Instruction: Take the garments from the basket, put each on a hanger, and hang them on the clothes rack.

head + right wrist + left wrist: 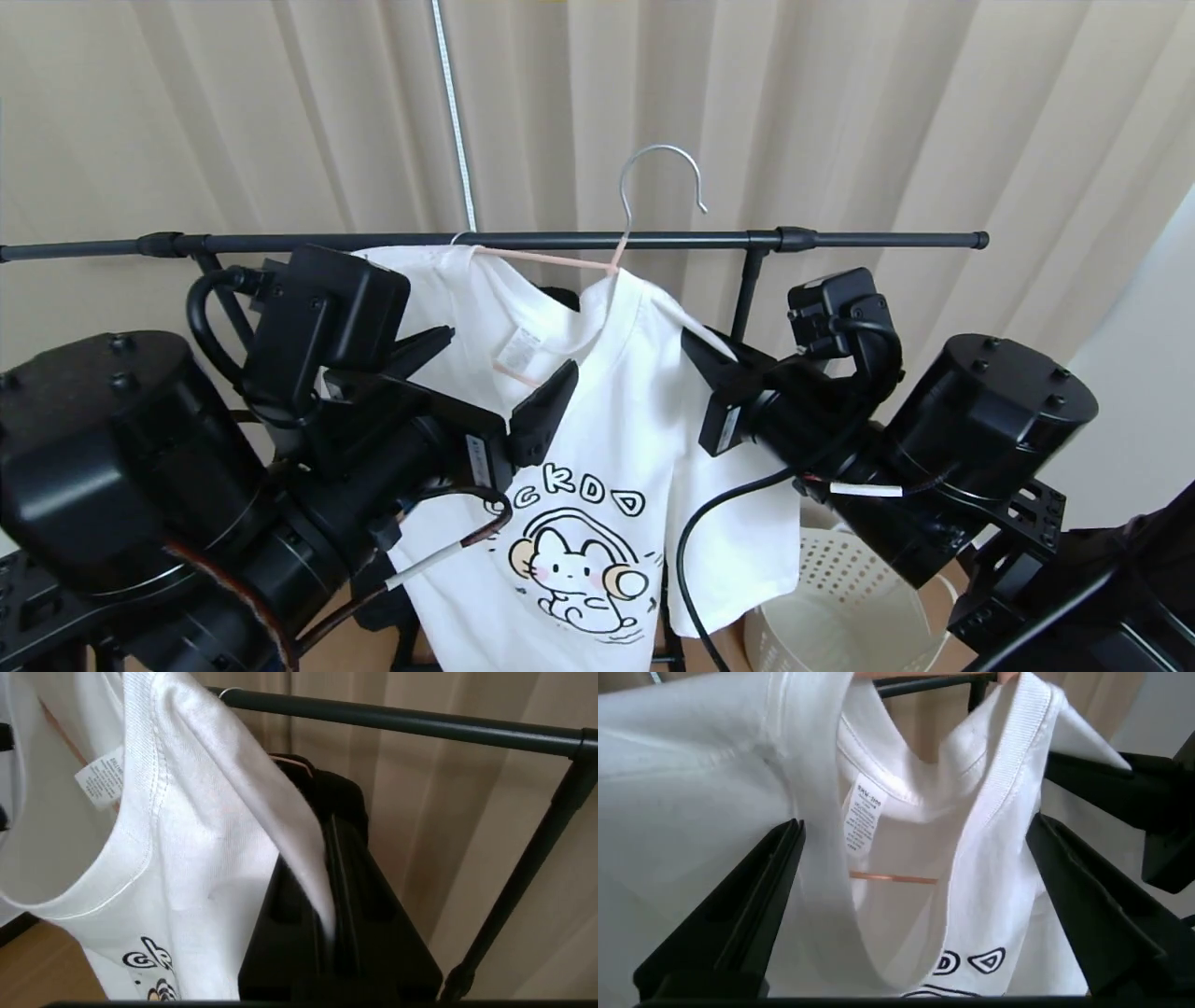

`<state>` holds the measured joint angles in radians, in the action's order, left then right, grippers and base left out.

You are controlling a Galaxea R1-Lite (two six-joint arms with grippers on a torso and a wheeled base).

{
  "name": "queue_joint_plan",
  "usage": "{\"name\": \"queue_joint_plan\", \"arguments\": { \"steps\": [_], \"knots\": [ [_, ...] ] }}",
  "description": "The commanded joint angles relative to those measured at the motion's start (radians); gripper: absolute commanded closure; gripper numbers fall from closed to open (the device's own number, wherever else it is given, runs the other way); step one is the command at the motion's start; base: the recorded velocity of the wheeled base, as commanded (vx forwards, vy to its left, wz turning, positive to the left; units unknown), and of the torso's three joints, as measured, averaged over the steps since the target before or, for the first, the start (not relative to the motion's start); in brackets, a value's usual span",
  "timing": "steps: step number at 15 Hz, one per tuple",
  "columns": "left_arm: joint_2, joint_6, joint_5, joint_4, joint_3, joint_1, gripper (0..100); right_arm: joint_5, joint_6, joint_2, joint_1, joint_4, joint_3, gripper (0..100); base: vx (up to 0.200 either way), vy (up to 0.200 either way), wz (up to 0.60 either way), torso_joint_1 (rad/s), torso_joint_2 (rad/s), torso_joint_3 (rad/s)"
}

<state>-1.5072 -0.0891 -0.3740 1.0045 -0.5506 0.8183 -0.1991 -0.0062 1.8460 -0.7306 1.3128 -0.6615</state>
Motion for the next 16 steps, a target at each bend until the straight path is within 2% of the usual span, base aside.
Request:
{"name": "queue_joint_plan", "arguments": {
  "steps": [1, 3, 7, 8, 9, 11, 12, 13, 14, 16],
  "knots": [
    [0.067, -0.003, -0.002, -0.001, 0.009, -0.005, 0, 0.026, 0.000, -0.021, 0.040, -0.001, 0.000, 100, 0.000, 0.000, 0.00, 0.000, 0.00, 0.000],
    [0.087, -0.004, 0.000, -0.001, 0.009, -0.048, 0, 0.040, -0.001, -0.039, 0.074, -0.004, 0.002, 100, 0.000, 0.000, 0.00, 0.000, 0.00, 0.000],
    [0.134, -0.004, 0.001, -0.046, 0.006, -0.139, 0, 0.145, -0.003, -0.086, 0.142, -0.004, 0.040, 100, 0.000, 0.000, 0.00, 0.000, 0.00, 0.000],
    [0.134, -0.004, 0.001, -0.046, 0.006, -0.139, 0, 0.145, -0.003, -0.086, 0.142, -0.004, 0.040, 100, 0.000, 0.000, 0.00, 0.000, 0.00, 0.000],
    [0.186, -0.003, 0.024, -0.156, -0.031, -0.186, 0, 0.222, -0.005, -0.105, 0.169, -0.003, 0.068, 100, 0.000, 0.000, 0.00, 0.000, 0.00, 0.000],
    [0.295, -0.001, 0.147, -0.443, -0.121, -0.260, 0, 0.279, -0.003, -0.106, 0.209, -0.001, 0.080, 100, 0.000, 0.000, 0.00, 0.000, 0.00, 0.000],
    [0.302, -0.001, 0.156, -0.465, -0.130, -0.266, 0, 0.282, -0.003, -0.106, 0.211, -0.001, 0.083, 100, 0.000, 0.000, 0.00, 0.000, 0.00, 0.000],
    [0.348, 0.002, 0.285, -0.682, -0.227, -0.340, 0, 0.330, -0.003, -0.103, 0.231, 0.000, 0.102, 100, 0.000, 0.000, 0.00, 0.000, 0.00, 0.000],
    [0.352, 0.000, 0.326, -0.736, -0.259, -0.369, 0, 0.345, -0.001, -0.102, 0.234, -0.001, 0.111, 100, 0.000, 0.000, 0.00, 0.000, 0.00, 0.000],
    [0.349, -0.017, 0.471, -0.926, -0.374, -0.436, 0, 0.426, 0.002, -0.100, 0.249, 0.000, 0.148, 100, 0.000, 0.000, 0.00, 0.000, 0.00, 0.000]
  ]
}}
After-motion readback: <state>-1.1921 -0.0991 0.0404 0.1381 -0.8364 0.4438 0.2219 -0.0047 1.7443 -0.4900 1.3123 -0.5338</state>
